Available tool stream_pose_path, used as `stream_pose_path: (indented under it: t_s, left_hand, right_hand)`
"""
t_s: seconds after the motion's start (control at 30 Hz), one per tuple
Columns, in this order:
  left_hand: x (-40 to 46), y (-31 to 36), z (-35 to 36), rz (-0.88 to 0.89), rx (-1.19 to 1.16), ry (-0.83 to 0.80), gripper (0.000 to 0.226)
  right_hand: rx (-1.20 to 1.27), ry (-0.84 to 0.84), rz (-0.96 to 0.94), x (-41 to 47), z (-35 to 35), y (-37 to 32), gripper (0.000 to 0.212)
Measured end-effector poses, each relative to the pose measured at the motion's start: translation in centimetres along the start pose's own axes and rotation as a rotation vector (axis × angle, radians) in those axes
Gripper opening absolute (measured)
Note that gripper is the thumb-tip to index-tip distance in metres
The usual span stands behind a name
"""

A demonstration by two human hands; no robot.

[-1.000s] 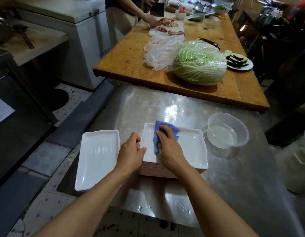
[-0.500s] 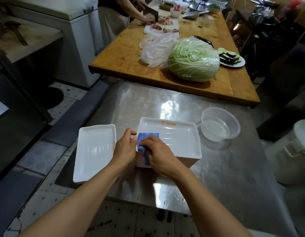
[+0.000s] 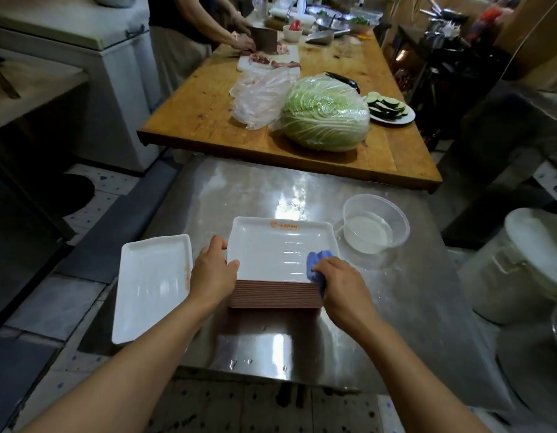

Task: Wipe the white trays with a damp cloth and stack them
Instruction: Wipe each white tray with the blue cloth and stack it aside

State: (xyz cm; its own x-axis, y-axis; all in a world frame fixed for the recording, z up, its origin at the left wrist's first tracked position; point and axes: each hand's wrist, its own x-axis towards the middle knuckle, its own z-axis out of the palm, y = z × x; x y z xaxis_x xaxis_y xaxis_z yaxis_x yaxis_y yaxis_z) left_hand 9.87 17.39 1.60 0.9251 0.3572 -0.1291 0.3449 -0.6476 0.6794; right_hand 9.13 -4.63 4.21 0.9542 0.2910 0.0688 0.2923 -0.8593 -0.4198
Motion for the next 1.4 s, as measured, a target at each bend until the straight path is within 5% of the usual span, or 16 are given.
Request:
stream_pose_path:
  t_s: [0.17,0.27,0.57,0.77,1.03,1.17,1.27,1.4]
  left_hand:
    - [0.3,-0.3,0.0,0.016,-0.002,-0.003,0.019]
    - [0.4,-0.4,0.1,0.014,-0.005,-0.008,0.019]
    - [0.2,-0.1,0.2,0.015,0.028,0.01,0.025]
    - [0.0,0.3,0.2,0.011,0.06,0.018,0.027]
    - [-0.3,0.4,0.2,0.006,0.074,0.041,0.027]
    - [-1.0,1.0,-0.1,-0.019,0.157,0.088,0.03]
    - [-2.4,2.2,0.1,0.2,0.275,0.229,0.038]
    - [-4.0,4.2,1.7,0.649,0.361,0.133,0.03]
  right_hand:
    - [-0.083,-0.058,0.085,5.0,0.6,1.2,0.016]
    - [0.07,0.052,0.204,6.8,1.3,1.1,0.027]
    - [0.116,-0.114,-0.215,5.9,5.0,-3.6,0.043]
    - [-0.013,-0.222,-0.17,2.6,3.3,-1.4,0.051]
    - [-0.314,-0.045,-0.102,-1.0,-0.2,0.3,0.032]
    - [-0.083,0.038,0.003,-1.4,-1.6,0.6,0.027]
    - [0.15,0.216,0.077,-2.1,-2.7,1.3,0.009]
    - [0.242,0.31,0.149,-3.2,-3.4,2.5,0.015]
